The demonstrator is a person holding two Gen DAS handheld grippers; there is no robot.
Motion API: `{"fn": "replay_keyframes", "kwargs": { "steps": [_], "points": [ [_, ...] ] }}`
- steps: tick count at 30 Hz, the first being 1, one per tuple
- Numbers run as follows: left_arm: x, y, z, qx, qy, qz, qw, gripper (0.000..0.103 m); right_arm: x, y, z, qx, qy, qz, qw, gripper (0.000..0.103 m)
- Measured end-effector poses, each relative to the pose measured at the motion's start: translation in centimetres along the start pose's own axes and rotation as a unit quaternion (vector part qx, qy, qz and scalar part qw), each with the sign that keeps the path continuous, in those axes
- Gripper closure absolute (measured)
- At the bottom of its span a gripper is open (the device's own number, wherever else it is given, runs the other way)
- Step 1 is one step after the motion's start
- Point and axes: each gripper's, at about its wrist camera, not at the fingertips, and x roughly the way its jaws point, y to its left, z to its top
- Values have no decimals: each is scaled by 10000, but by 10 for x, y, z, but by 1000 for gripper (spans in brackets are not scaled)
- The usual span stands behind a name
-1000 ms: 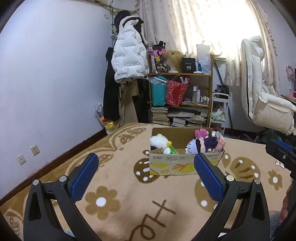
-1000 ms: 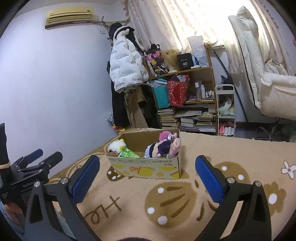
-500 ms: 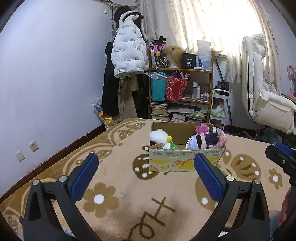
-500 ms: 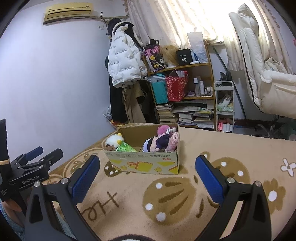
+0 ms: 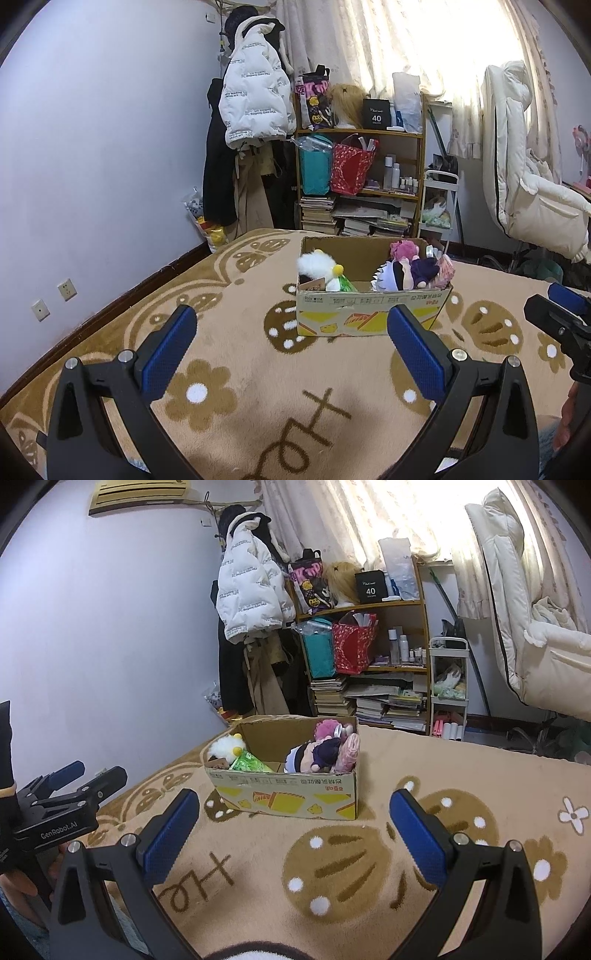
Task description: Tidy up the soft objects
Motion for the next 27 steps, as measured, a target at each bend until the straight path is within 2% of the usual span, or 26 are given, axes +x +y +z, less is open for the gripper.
{"fn": "replay_keyframes", "kwargs": {
  "steps": [8,27],
  "points": [
    [1,-4,-1,96,42,-108,9999,1,1,-3,-2,-9,27,-36,10000,0],
    [2,-5,-4,84,123,-85,9999,1,2,-8,-5,5,35,-90,10000,0]
  ]
}}
